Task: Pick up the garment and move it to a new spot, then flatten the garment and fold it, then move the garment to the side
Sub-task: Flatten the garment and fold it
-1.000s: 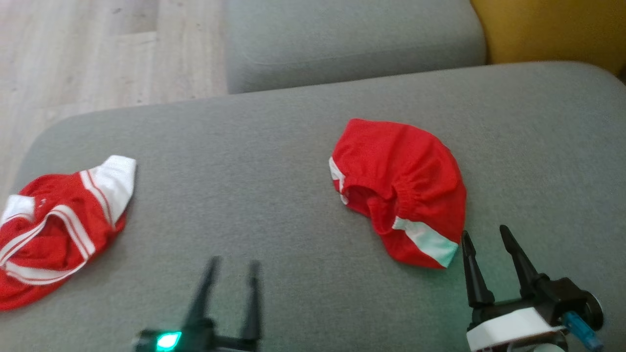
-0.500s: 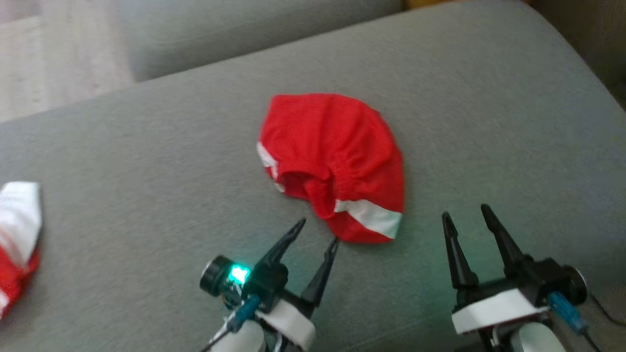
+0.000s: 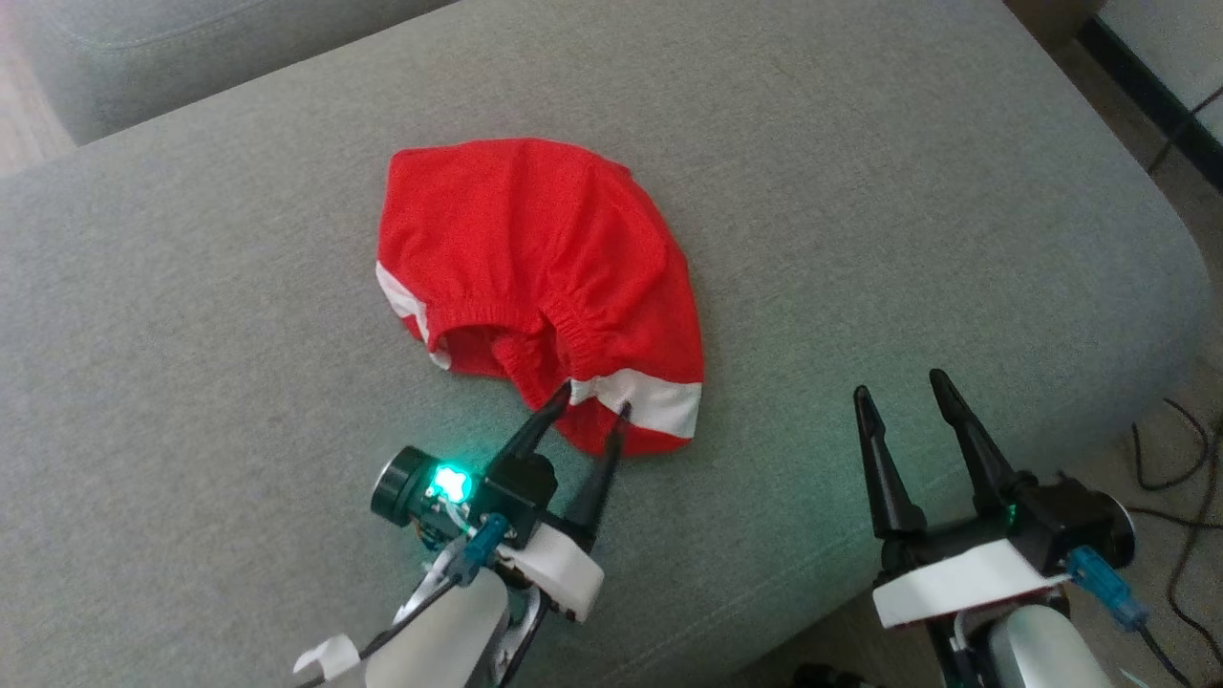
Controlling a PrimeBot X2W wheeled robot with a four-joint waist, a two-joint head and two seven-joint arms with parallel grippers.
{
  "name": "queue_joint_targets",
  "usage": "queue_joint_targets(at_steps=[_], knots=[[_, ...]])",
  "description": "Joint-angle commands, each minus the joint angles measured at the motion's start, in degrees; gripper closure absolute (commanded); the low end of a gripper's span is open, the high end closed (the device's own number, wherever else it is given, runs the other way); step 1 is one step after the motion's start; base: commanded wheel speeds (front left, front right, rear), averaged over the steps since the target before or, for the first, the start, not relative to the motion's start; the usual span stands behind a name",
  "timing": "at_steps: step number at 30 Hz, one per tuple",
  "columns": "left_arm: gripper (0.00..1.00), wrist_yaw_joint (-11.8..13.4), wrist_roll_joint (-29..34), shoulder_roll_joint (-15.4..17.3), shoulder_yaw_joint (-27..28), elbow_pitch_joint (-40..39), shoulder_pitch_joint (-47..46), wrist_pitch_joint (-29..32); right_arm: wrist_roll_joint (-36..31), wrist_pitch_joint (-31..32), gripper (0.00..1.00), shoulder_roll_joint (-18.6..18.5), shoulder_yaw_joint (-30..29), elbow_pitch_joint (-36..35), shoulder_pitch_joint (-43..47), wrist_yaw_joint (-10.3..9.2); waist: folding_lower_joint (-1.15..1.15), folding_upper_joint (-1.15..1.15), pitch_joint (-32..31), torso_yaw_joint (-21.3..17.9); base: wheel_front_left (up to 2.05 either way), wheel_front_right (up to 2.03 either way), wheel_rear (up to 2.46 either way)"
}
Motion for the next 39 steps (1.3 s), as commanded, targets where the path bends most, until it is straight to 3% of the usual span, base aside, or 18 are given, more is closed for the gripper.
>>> queue_joint_targets(at_steps=[1, 2, 8, 12, 16, 20, 23, 31, 39], knots=[[0.74, 0.4, -0.6, -0.1, 1.2, -2.2, -2.2, -0.3, 0.2, -0.1, 0.00, -0.3, 1.0, -1.9, -1.8, 0.39, -0.01, 0.00, 0.2, -0.4, 0.00, 0.00, 0.00], [1.00, 0.4, -0.6, -0.1, 1.1, -2.6, -2.3, -0.3, 0.2, -0.1, 0.00, -0.3, 1.0, -1.8, -1.8, 0.39, -0.01, 0.00, 0.1, -0.5, 0.00, 0.00, 0.00], [1.00, -2.0, -1.3, -0.1, -0.9, -9.3, -4.9, -0.3, 0.3, -0.1, 0.00, -0.3, 0.4, -1.6, -1.6, 0.39, -0.01, 0.00, -1.2, -0.7, 0.00, 0.00, 0.00], [1.00, -4.1, -2.4, -0.1, -2.3, -15.5, -14.1, -0.3, 0.4, -0.1, 0.00, -0.3, 0.0, -1.8, -1.6, 0.39, -0.01, 0.00, -2.2, 0.2, 0.00, 0.00, 0.00], [1.00, -3.6, -3.1, -0.1, 1.2, -17.0, -26.2, -0.3, 0.4, -0.1, 0.00, -0.3, 0.4, -1.7, -1.2, 0.39, -0.01, 0.00, -4.2, 0.3, 0.00, 0.00, 0.00], [1.00, -3.8, -3.5, 0.5, 4.4, -14.6, -30.8, -0.3, 0.7, -0.1, 0.00, -0.3, -0.3, -2.0, -0.5, 0.39, -0.01, 0.00, -5.3, 1.3, 0.00, 0.00, 0.00], [1.00, -4.2, -4.8, 3.0, 5.7, -11.3, -28.2, -0.1, 2.2, -0.1, 0.00, -0.3, -0.5, -2.0, 0.7, 0.39, -0.01, 0.00, -6.0, 2.8, 0.00, 0.00, 0.00], [1.00, -3.3, -9.1, 8.0, 6.5, -7.1, -10.3, 0.2, 3.8, -0.1, 0.00, -0.5, 0.1, 1.4, 2.5, 0.39, -0.01, 0.00, -3.5, 9.0, 0.00, 0.00, 0.00], [1.00, -3.5, -9.6, 8.8, 8.0, -7.6, -5.9, -0.3, 7.0, -0.1, 0.00, -0.7, -0.3, 5.5, -2.9, 0.39, -0.01, 0.00, -1.4, 13.3, 0.00, 0.00, 0.00]])
